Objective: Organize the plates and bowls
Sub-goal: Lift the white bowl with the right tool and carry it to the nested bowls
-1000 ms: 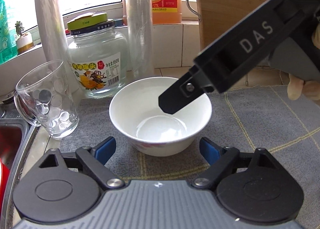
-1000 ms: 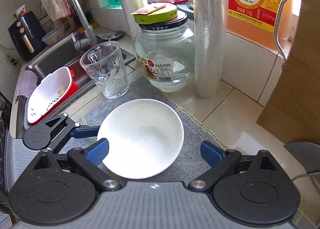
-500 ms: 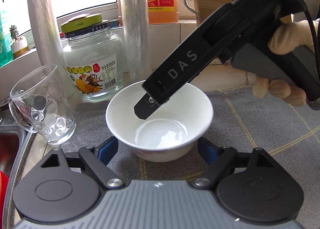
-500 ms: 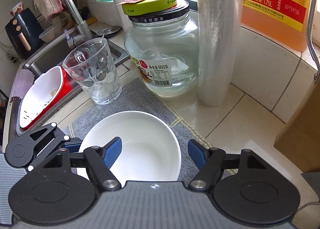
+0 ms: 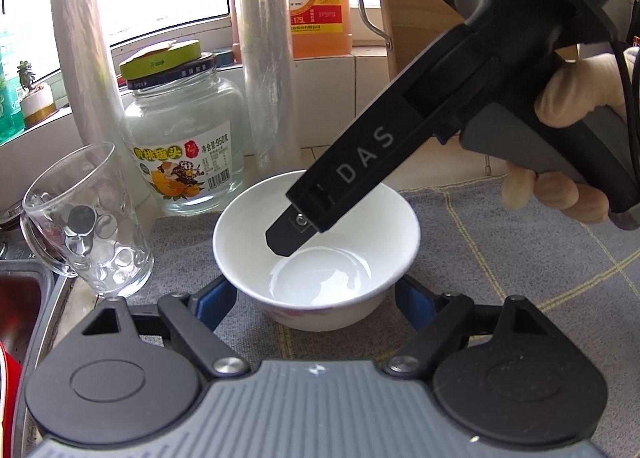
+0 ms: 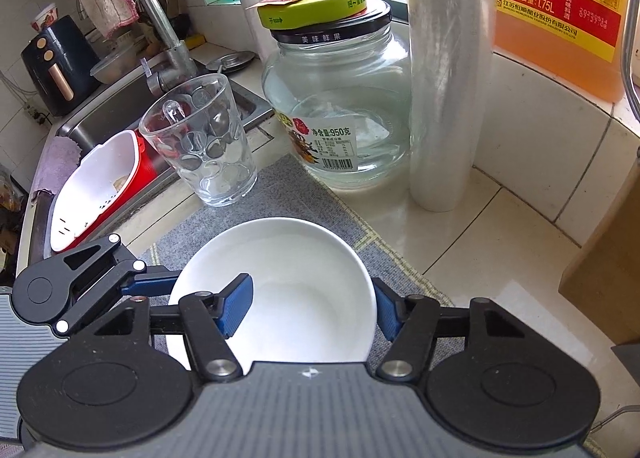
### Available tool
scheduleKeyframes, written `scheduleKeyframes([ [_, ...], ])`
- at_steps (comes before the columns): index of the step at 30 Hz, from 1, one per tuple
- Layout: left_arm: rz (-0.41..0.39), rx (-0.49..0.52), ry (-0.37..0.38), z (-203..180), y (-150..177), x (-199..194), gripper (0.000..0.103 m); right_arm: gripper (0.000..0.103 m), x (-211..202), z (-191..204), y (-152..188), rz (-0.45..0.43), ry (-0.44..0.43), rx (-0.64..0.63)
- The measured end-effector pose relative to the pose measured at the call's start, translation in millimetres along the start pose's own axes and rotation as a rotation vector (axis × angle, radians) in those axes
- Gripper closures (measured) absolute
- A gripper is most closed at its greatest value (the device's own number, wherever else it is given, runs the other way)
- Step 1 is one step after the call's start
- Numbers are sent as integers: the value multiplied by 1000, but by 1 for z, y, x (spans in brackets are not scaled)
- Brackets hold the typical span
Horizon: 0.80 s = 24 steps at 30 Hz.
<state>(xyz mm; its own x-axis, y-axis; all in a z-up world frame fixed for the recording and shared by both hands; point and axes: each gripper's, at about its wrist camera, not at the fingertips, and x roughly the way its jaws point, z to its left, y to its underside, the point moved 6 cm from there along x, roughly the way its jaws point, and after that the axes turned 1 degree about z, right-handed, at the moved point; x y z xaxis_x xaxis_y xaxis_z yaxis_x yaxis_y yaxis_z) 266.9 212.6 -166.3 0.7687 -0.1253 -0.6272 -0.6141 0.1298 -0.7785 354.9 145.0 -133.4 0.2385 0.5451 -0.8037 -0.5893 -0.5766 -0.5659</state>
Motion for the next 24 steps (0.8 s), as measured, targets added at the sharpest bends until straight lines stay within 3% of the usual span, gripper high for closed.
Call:
scheduleKeyframes([
  [9,4,22,3,-8,0,-14,17,34,-15,8,6,-7,-4,0],
  [24,3,84,62,-57,4,-85,17,34,-106,45,57,-51,-4,-21],
])
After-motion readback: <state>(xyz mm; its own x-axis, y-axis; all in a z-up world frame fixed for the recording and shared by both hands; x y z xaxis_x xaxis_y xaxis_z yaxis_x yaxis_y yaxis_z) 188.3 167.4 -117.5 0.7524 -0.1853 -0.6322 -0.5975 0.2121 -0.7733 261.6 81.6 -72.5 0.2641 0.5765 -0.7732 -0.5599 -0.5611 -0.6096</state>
